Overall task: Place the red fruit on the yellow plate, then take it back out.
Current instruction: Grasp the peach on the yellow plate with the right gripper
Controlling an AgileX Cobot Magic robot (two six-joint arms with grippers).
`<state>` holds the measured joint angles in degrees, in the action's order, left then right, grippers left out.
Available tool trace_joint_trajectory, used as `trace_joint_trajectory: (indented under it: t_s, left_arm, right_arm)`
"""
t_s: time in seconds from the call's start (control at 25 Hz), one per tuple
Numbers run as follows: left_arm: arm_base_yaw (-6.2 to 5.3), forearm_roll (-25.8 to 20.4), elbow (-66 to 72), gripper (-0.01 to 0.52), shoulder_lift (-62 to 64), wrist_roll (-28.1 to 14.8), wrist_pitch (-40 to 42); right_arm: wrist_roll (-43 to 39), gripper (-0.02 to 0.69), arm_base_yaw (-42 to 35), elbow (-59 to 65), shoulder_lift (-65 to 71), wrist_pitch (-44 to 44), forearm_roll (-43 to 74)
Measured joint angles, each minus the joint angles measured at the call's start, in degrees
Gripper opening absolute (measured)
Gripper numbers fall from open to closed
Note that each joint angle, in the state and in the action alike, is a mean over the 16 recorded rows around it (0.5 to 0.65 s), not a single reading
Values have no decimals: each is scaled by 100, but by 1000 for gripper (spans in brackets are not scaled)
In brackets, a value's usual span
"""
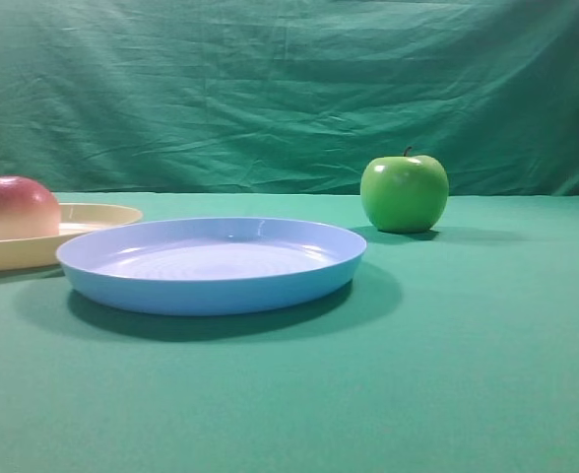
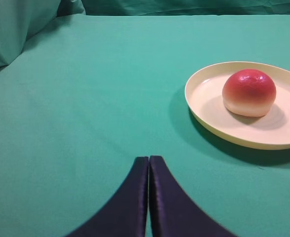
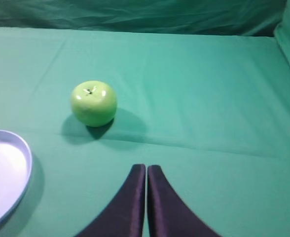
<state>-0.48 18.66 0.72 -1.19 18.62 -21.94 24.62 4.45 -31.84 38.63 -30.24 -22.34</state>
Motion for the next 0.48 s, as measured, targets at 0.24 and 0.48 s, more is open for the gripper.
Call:
trace_joint_trajectory:
  t_s: [0.24,0.48]
  left_arm:
    - [0,0,0,0,0,0,0]
    - [0,0,0,0,0,0,0]
  right_arm:
    - [1978,0,44,-866,1321,-662,-1740]
    - [3530,0,391,-1448,2542,-917,-3134]
